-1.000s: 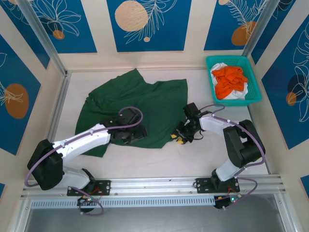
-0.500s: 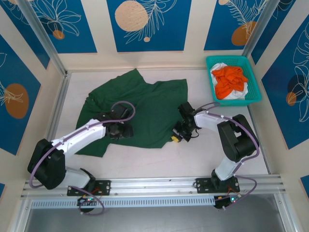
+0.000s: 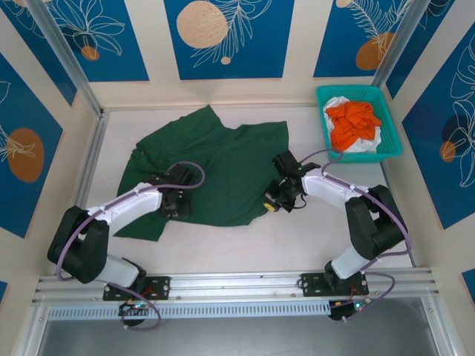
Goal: Fold and stack the t-shirts
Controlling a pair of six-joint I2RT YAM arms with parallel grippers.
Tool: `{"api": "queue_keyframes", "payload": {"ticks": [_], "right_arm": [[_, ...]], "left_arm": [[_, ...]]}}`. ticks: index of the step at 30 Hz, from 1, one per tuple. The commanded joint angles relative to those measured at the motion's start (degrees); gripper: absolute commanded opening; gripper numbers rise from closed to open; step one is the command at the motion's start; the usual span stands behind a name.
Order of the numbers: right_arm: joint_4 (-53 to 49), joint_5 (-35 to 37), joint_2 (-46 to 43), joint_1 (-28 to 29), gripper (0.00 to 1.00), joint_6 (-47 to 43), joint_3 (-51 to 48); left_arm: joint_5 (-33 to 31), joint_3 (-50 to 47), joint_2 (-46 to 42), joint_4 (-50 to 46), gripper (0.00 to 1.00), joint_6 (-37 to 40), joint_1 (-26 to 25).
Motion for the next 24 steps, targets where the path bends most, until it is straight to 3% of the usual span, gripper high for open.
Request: {"api": "queue_keyframes", "payload": {"ticks": [1,2,11,24], "right_arm": [[-3.9,-0.1,-2.0,0.1,0.02,0.9,0.9],[-3.8,-0.7,-2.3,0.2,0.06,1.3,0.3],[-2.7,-1.5,-5.5,-1.2,0.0,2.7,-4.1],[-15.2,-2.4,-8.3,-5.3,0.01,-7.1,-1.1]], "left_arm": [[-1.0,-0.8,0.4,-0.4,0.47,2.7,0.9],[-0.9,-0.8,0.3,-0.3,0.47,2.8,1.0],[-0.1,0.1,1.0,-1.0,0.48,3.1,1.2],[1.8,2.4,1.6,-3.7,0.55,6.4,2.4]]}}
